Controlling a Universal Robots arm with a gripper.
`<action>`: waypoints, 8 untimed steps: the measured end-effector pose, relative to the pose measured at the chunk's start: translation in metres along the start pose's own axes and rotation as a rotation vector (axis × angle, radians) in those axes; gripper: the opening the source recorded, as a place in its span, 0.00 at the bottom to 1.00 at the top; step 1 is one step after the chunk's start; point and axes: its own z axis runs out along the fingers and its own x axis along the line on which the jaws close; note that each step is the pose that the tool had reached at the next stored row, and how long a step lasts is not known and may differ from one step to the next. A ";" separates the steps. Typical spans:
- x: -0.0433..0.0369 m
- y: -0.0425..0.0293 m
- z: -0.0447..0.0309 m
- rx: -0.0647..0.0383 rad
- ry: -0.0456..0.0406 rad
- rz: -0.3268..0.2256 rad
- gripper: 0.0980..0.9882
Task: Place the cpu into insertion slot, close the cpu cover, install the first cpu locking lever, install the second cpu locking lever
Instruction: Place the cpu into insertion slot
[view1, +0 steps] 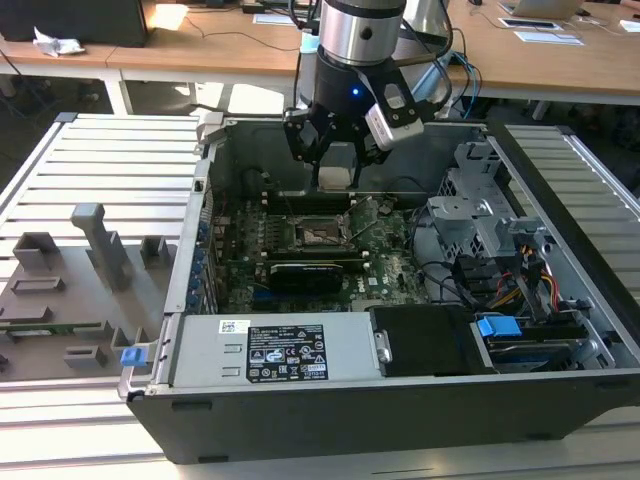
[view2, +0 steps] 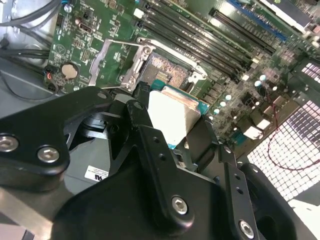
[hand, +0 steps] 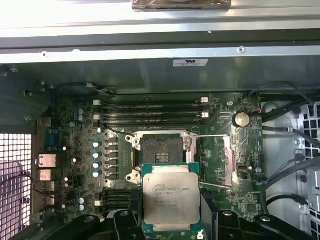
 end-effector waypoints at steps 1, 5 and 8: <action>0.0002 0.0019 0.0007 0.000 0.0001 0.000 0.50; 0.0018 0.0070 0.0063 0.000 0.0000 0.000 0.50; 0.0020 0.0077 0.0112 0.001 0.0002 -0.001 0.50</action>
